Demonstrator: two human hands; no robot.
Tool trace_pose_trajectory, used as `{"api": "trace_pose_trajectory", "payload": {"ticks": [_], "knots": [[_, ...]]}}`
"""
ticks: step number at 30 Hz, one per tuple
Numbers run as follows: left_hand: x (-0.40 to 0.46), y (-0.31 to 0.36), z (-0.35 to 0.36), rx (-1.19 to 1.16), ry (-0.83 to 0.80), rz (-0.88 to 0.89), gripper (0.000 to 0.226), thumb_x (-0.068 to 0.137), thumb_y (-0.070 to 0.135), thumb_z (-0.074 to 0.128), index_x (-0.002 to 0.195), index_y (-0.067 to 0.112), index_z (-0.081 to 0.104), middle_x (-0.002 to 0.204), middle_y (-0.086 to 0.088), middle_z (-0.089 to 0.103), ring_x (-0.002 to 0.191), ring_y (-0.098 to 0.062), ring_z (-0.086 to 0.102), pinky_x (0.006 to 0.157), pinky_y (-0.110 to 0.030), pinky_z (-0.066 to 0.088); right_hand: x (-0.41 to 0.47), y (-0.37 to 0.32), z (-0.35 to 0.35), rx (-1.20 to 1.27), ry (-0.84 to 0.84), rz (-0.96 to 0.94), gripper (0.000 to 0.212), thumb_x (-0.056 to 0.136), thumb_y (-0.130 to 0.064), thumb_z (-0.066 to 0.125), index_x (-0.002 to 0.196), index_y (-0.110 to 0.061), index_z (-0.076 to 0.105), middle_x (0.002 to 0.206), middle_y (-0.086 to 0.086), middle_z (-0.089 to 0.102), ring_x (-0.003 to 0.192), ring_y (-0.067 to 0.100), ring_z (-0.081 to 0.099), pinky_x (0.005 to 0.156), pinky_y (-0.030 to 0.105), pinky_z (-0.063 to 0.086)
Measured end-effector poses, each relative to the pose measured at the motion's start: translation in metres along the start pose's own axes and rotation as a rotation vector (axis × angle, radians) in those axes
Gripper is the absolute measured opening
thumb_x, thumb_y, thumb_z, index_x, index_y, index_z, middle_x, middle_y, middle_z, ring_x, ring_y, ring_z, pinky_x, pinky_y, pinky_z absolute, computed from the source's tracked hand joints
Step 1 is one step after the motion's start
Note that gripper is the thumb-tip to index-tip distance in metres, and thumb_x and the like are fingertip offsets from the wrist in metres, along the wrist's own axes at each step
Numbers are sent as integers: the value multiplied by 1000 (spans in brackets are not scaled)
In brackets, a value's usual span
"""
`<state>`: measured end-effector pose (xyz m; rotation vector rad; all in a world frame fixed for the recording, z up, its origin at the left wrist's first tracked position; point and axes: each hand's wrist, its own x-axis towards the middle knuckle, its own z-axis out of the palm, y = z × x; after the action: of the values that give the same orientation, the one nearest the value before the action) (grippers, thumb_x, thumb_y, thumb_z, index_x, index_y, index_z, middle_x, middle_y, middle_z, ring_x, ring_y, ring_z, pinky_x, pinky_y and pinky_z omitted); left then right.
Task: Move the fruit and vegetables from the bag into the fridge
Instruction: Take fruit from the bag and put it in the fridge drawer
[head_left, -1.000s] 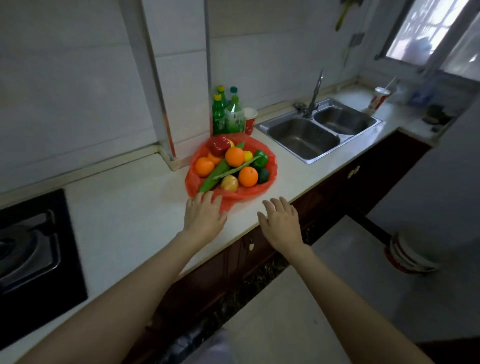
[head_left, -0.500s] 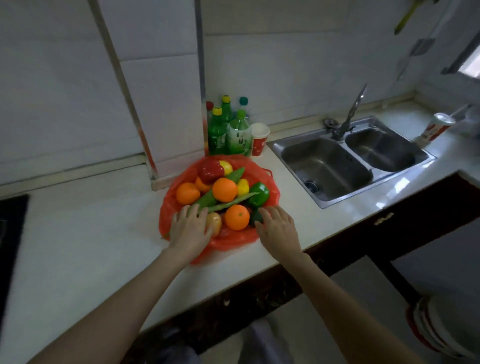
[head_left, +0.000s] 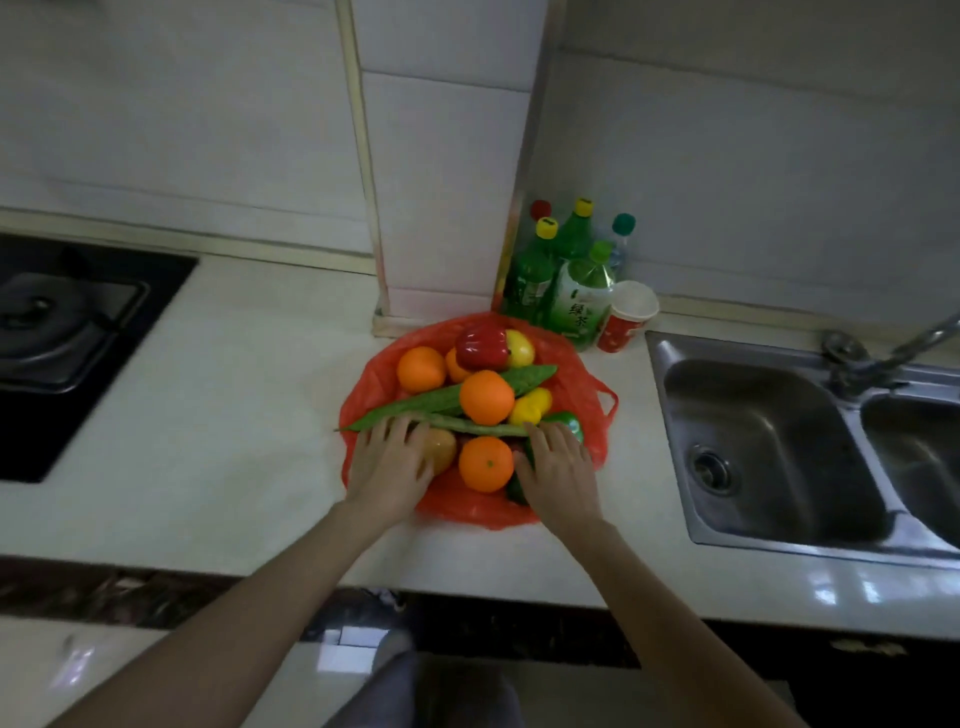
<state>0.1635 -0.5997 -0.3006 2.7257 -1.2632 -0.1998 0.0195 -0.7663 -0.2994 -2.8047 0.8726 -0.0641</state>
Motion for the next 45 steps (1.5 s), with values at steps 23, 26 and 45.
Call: {"api": "trace_pose_trajectory", "payload": {"ticks": [23,26,45], "knots": [[44,-47,9,-85,8,69,46,91,32,48,135,17,46,140,-5,45,130,-29,37,105,-43,34,89,-43,21,121,25,89,78,79,-49,64,143,-22,30,133,6,47,114,26,50,79,36,51],[53,-34,9,-92,10,163,48,83,28,59,128,11,54,132,-11,53,124,-34,45,101,-46,40,80,-38,12,148,118,101,76,76,-47,67,140,-21,36,129,7,51,109,27,53,74,34,50],[109,-4,42,-58,-185,409,51,85,21,60,135,26,47,123,4,61,115,-20,50,92,-33,37,-25,17,-16,238,244,382,78,74,-42,75,139,-20,37,136,5,45,111,25,51,72,31,50]]}}
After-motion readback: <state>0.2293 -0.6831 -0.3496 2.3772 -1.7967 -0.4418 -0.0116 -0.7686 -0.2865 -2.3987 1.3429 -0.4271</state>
